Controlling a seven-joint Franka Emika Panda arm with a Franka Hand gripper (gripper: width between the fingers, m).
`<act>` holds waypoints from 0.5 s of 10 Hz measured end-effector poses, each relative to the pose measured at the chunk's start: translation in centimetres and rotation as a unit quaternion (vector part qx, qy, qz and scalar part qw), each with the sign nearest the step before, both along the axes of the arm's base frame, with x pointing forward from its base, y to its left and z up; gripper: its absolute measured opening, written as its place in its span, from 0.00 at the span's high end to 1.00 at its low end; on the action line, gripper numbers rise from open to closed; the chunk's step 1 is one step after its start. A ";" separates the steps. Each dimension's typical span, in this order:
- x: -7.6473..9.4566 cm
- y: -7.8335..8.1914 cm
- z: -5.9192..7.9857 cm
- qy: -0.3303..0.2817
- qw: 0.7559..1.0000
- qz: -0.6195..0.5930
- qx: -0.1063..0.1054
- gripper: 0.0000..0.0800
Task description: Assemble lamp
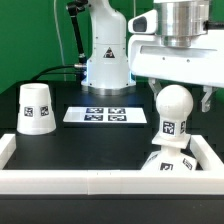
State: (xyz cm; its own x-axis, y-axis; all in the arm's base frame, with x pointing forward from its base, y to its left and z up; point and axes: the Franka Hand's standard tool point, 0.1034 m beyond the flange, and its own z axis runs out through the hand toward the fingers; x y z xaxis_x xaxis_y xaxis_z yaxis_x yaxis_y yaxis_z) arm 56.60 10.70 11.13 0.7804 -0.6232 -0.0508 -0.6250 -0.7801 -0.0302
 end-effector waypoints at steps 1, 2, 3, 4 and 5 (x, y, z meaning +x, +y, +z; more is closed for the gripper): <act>-0.8 0.4 0.0 0.001 1.000 0.011 -0.003 0.13; -2.0 0.1 -0.1 -0.001 1.000 0.024 -0.004 0.13; -3.0 -0.7 -0.3 -0.004 0.999 0.037 -0.004 0.13; -3.7 -1.8 -0.6 -0.007 0.999 0.049 0.001 0.13; -4.3 -3.0 -0.9 -0.004 0.998 0.065 0.003 0.13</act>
Offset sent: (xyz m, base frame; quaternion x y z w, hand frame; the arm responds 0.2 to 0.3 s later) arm -0.0399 -0.0400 -0.0045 0.0345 0.0031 -0.0436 0.9984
